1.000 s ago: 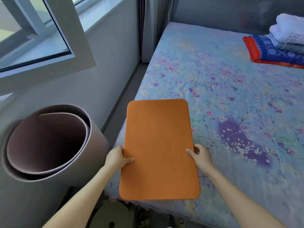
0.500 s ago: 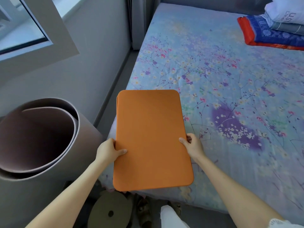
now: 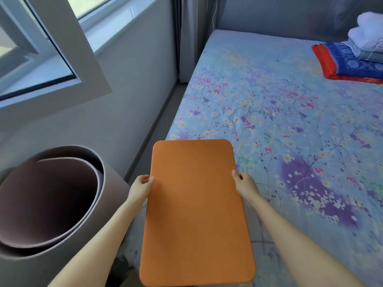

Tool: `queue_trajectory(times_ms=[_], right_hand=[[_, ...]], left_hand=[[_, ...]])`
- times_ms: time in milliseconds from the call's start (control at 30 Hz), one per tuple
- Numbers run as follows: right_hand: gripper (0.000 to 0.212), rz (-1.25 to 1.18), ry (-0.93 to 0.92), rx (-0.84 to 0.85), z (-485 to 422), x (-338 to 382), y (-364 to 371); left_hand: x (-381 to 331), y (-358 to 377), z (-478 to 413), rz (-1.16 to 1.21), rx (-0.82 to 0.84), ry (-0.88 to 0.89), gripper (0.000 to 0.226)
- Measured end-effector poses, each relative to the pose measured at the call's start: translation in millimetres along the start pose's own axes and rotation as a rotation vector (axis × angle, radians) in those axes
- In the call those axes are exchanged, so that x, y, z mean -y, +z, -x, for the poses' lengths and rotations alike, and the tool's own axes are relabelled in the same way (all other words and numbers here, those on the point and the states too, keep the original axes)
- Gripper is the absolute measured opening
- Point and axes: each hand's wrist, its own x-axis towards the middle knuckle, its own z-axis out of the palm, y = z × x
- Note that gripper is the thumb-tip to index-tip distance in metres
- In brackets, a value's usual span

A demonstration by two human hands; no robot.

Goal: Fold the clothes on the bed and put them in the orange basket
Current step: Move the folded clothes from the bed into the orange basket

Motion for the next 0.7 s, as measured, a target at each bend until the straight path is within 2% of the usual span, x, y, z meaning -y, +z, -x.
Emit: queue_trajectory(times_ms=[133,233,300,400,533,700], right_hand=[[0.041,-0.090,-0.018,-0.026,-47.7,27.5,1.0],[0.047,-0.215,-0.033,0.008,-73.1,37.5,1.0],[0.061,-0.274,-0.045,0.049,-88.7,35.2,4.5],[0.081,-0.330,-0.084,0.068,-98.9,35.7,7.4],[0.047,-0.388,-0.133,0.030,-106.9,41.1,7.9],[0.045,-0.438,-0.097,0.001,-118.4,34.0,11.1]], left_hand=[[-39.7,15.9,-46.9,0.109,-0.054,0.108,0.055],[-58.4,21.3,-73.8,0.133,-0.050,0.166,0.042],[-58.7,25.3,-89.0,0.114,-0.082,0.188,0.031],[-54.0,27.9,-101.6,0.077,-0.114,0.214,0.030],[-54.8,33.6,-111.4,0.067,-0.159,0.212,0.032],[-54.2,38.6,-117.8,0.122,-0.166,0.167,0.028]])
